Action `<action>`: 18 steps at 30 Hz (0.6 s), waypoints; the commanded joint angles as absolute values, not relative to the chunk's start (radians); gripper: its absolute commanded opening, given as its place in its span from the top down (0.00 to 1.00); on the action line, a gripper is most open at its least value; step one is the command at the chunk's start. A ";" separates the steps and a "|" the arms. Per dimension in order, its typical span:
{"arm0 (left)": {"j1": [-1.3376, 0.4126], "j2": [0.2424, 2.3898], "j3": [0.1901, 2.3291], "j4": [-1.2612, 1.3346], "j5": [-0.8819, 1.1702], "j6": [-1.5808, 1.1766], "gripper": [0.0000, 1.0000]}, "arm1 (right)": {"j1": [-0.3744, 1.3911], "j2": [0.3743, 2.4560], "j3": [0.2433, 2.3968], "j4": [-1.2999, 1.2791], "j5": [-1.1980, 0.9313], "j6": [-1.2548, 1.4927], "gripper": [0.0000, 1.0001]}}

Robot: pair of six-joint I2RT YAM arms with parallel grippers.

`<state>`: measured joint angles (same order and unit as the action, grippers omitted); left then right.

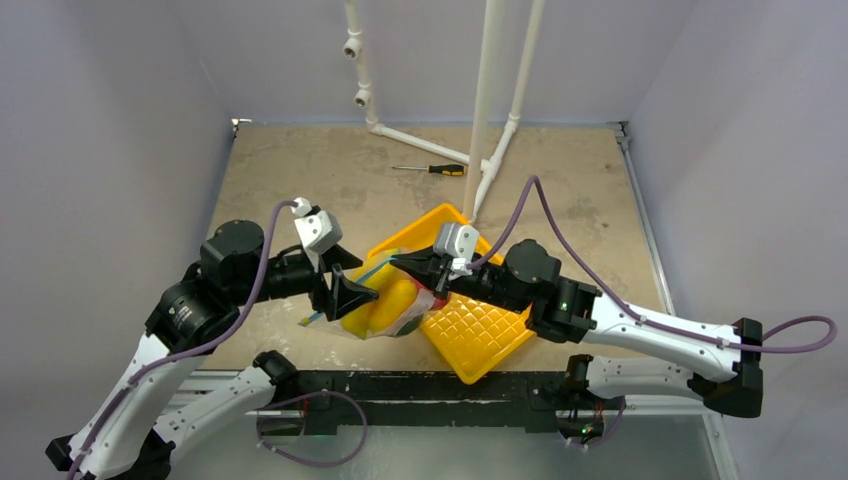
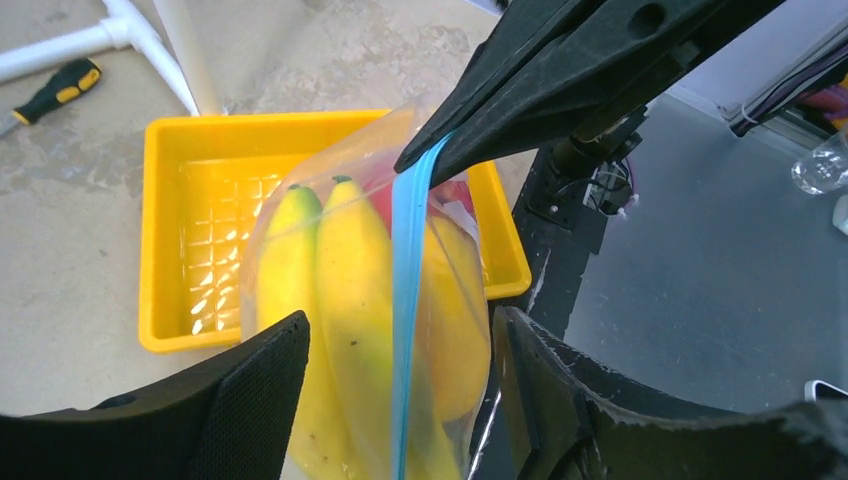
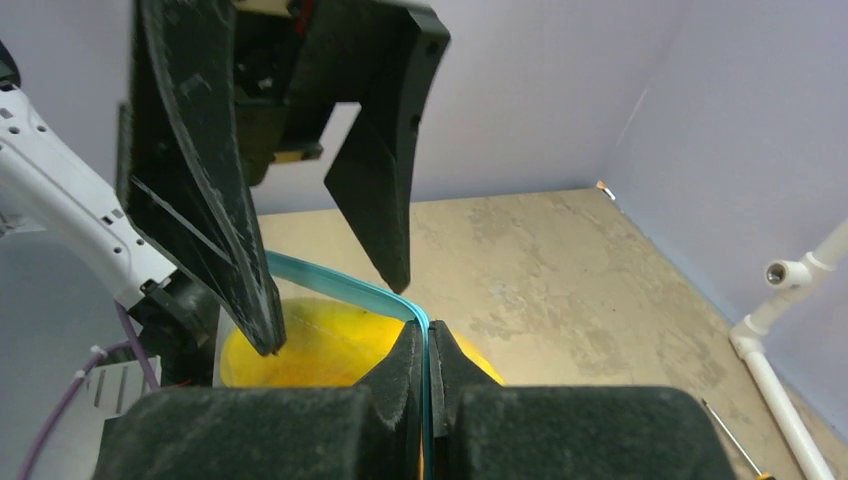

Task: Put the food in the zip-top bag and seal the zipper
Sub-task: Place the zipper food storage bag at the center of the board.

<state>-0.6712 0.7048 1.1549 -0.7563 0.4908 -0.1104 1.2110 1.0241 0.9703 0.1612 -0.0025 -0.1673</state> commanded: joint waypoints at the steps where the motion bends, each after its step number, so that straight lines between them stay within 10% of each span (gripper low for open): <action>1: -0.679 0.723 1.116 -0.743 0.486 -0.087 0.33 | 1.218 1.010 1.039 0.280 -0.040 -0.150 1.00; 18: -0.679 0.718 1.021 -0.731 0.455 -0.102 0.31 | 1.226 1.026 1.054 0.318 -0.061 -0.138 1.00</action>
<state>-0.6750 0.7177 1.0492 -0.7525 0.4358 -0.1009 1.2175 1.0321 0.9836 0.1802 -0.0452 -0.1551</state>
